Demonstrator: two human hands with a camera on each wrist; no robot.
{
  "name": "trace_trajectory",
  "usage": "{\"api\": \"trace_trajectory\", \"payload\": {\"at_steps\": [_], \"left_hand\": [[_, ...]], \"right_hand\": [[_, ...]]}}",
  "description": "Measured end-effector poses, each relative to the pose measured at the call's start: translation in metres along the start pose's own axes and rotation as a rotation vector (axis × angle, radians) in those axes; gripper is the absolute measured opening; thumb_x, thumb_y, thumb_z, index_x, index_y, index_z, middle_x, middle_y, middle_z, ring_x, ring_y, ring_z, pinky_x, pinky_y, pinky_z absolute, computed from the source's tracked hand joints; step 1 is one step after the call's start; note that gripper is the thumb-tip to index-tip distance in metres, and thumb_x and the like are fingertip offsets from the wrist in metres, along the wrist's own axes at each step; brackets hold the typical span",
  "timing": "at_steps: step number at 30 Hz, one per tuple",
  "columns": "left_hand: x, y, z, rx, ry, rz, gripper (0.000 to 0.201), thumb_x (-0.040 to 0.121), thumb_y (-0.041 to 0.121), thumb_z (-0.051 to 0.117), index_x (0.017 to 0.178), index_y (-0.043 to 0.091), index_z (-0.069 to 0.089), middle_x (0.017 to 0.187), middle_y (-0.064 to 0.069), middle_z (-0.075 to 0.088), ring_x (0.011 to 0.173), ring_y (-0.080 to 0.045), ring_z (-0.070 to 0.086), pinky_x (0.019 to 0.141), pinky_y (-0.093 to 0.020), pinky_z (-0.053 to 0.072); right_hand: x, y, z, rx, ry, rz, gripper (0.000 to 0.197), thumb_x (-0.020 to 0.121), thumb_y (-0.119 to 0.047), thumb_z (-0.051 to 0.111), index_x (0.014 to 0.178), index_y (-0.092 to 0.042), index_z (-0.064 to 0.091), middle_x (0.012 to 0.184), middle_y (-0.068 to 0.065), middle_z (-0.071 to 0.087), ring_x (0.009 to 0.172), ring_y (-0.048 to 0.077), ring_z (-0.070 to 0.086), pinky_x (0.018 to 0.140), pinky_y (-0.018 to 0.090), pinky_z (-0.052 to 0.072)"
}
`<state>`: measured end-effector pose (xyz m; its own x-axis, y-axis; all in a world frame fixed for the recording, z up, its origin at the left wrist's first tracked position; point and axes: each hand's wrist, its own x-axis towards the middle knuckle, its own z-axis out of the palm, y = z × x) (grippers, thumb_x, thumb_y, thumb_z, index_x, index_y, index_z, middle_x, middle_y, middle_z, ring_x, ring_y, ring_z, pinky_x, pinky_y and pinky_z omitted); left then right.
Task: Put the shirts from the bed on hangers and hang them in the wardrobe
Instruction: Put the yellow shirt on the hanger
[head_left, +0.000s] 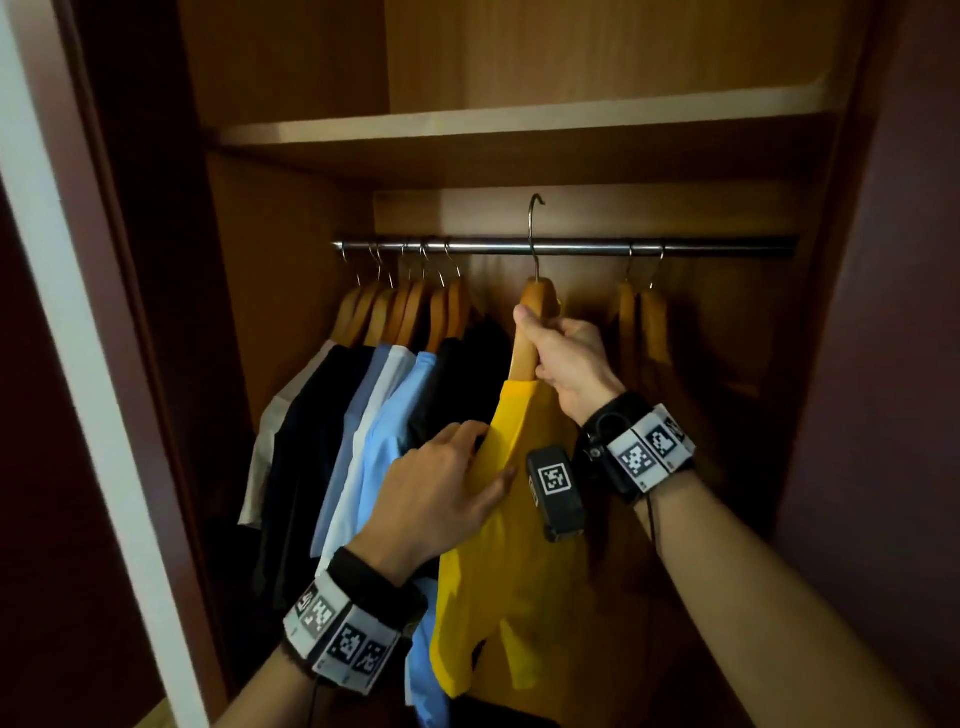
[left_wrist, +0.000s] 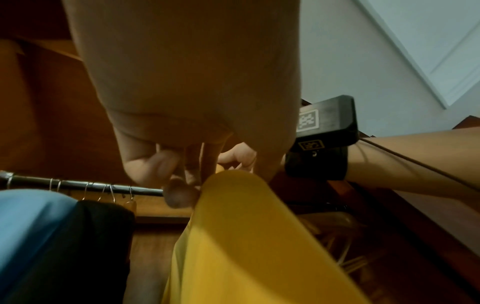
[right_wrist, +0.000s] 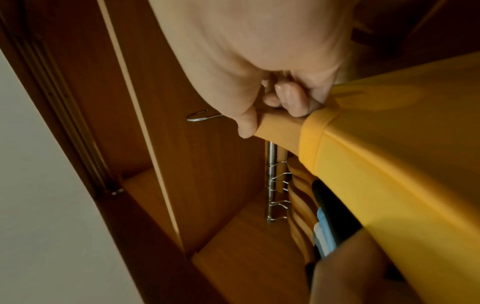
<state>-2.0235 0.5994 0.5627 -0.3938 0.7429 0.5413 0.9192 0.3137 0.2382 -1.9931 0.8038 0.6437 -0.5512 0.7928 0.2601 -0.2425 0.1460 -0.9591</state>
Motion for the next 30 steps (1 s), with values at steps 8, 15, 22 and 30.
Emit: {"api": "trace_trajectory", "payload": {"at_steps": [8, 15, 22, 30], "left_hand": [[0.058, -0.048, 0.009, 0.07, -0.044, 0.005, 0.038, 0.1, 0.062, 0.047, 0.112, 0.026, 0.053, 0.105, 0.003, 0.062, 0.097, -0.026, 0.065, 0.069, -0.039, 0.046], [0.077, -0.052, 0.007, 0.038, -0.084, 0.006, 0.04, 0.099, 0.057, 0.053, 0.115, 0.02, 0.054, 0.11, -0.002, 0.064, 0.101, -0.03, 0.065, 0.07, -0.038, 0.044], [0.081, -0.05, 0.005, 0.058, -0.106, 0.026, 0.058, 0.098, 0.055, 0.058, 0.146, 0.03, 0.038, 0.114, -0.002, 0.064, 0.104, -0.03, 0.066, 0.067, -0.035, 0.038], [0.085, -0.044, 0.001, 0.104, -0.136, -0.015, 0.054, 0.097, 0.057, 0.058, 0.142, 0.032, 0.044, 0.112, -0.003, 0.067, 0.105, -0.03, 0.067, 0.069, -0.035, 0.037]], "right_hand": [[0.054, 0.0, 0.021, -0.078, 0.109, -0.002, 0.055, 0.091, -0.053, 0.078, 0.121, -0.008, 0.067, 0.083, -0.001, 0.064, 0.07, 0.015, 0.06, 0.069, 0.029, 0.051], [0.075, -0.007, 0.029, -0.131, 0.155, 0.077, 0.036, 0.092, -0.046, 0.079, 0.084, -0.016, 0.059, 0.065, -0.003, 0.047, 0.053, 0.011, 0.041, 0.047, 0.023, 0.035], [0.094, 0.001, 0.031, -0.109, 0.168, 0.147, 0.033, 0.092, -0.036, 0.082, 0.091, -0.012, 0.06, 0.06, -0.003, 0.041, 0.044, 0.009, 0.031, 0.038, 0.022, 0.025], [0.108, 0.016, 0.028, -0.086, 0.097, 0.223, 0.031, 0.094, -0.031, 0.081, 0.09, -0.012, 0.056, 0.051, -0.006, 0.044, 0.038, 0.005, 0.033, 0.038, 0.021, 0.024]]}}
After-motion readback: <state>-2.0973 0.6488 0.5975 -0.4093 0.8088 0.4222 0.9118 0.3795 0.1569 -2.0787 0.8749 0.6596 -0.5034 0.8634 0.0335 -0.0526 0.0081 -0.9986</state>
